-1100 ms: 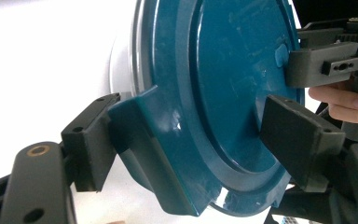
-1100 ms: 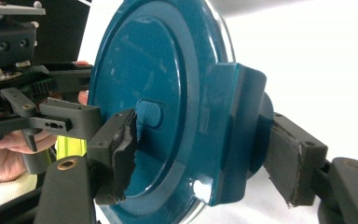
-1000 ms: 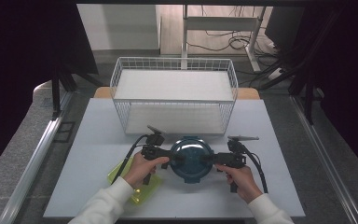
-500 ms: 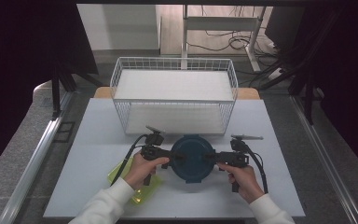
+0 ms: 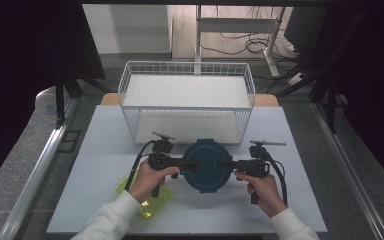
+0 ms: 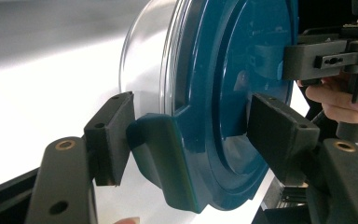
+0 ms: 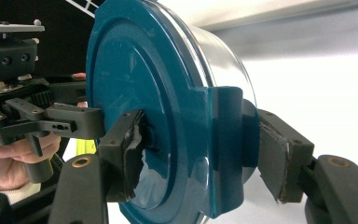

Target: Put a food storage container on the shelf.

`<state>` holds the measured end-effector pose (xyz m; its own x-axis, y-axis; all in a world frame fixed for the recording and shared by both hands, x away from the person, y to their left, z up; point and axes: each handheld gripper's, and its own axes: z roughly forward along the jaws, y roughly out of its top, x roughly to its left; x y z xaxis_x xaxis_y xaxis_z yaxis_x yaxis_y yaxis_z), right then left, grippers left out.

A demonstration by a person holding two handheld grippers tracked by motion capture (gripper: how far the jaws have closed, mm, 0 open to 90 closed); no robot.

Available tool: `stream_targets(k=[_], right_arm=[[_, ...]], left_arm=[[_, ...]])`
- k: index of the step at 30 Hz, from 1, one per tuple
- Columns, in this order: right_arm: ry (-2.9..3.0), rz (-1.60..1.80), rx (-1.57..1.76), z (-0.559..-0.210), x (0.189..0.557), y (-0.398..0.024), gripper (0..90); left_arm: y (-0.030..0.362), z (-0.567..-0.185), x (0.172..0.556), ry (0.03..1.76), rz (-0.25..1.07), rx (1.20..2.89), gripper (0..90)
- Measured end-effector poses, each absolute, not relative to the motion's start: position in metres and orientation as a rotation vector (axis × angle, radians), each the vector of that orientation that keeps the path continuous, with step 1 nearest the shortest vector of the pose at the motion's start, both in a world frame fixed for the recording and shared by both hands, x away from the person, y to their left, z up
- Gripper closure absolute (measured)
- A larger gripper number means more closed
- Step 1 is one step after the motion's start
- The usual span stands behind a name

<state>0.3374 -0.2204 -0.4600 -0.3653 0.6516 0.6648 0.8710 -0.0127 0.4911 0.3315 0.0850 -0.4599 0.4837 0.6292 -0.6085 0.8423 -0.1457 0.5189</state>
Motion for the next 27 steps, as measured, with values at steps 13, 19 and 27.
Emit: stream_targets(k=[13, 19, 27], right_arm=[[-2.076, -1.417, -1.538, -0.428, 0.340, -0.210, 37.5], [-2.096, -1.455, -1.515, -0.411, 0.343, -0.204, 37.5], [-2.136, -1.518, -1.466, -0.381, 0.348, -0.196, 37.5]], left_arm=[[0.096, -0.428, 0.329, 1.196, -0.227, 1.839, 34.2], [0.103, -0.407, 0.329, 1.175, -0.182, 1.844, 34.3], [0.110, -0.377, 0.330, 1.154, -0.121, 1.829, 34.3]])
